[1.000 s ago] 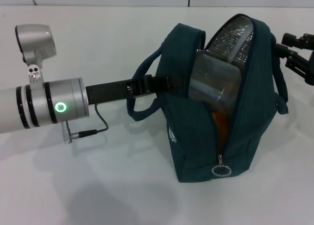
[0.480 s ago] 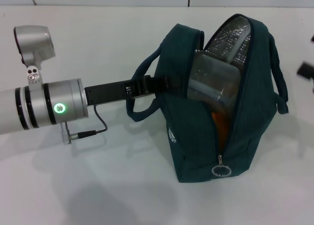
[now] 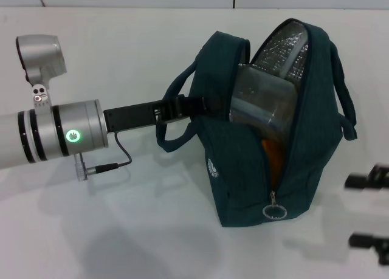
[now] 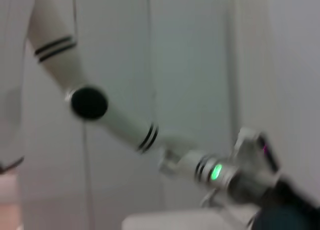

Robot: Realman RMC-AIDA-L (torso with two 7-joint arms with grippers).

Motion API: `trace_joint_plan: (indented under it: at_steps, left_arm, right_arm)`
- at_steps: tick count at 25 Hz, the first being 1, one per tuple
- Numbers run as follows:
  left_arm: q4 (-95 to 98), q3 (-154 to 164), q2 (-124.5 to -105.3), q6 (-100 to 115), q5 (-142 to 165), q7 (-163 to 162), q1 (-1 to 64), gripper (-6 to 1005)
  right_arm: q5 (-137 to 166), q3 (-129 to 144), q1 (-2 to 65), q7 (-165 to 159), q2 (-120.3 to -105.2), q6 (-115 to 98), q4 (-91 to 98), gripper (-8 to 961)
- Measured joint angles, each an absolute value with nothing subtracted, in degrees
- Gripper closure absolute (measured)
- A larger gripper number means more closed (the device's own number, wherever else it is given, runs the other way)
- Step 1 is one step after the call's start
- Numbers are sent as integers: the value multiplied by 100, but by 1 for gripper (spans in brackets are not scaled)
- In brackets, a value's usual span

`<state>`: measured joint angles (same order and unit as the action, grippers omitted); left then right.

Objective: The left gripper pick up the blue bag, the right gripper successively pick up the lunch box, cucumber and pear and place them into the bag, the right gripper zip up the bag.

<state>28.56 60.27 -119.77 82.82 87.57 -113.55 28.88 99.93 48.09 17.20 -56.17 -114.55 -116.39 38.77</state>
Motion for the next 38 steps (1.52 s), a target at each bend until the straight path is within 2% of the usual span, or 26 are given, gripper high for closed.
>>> trace_joint_plan:
  at_steps: [16,36,38]
  left_arm:
    - [2856,6031,-11989,8226,8686,-11356,2880,954]
    - [2856,6042,-11988,8246,8675,-11356,2899,953]
    - [2856,6042,-11988,8250,8674,-11356,2909,954]
  right_arm:
    - [10367,5820,2409,-5851,-11539,-9820,2588,259]
    - [9915,6400,2537,-5823,-11581,-9237,2392,262]
    - [9729,6645,2568,-5820,-11582,-9140,2377,313]
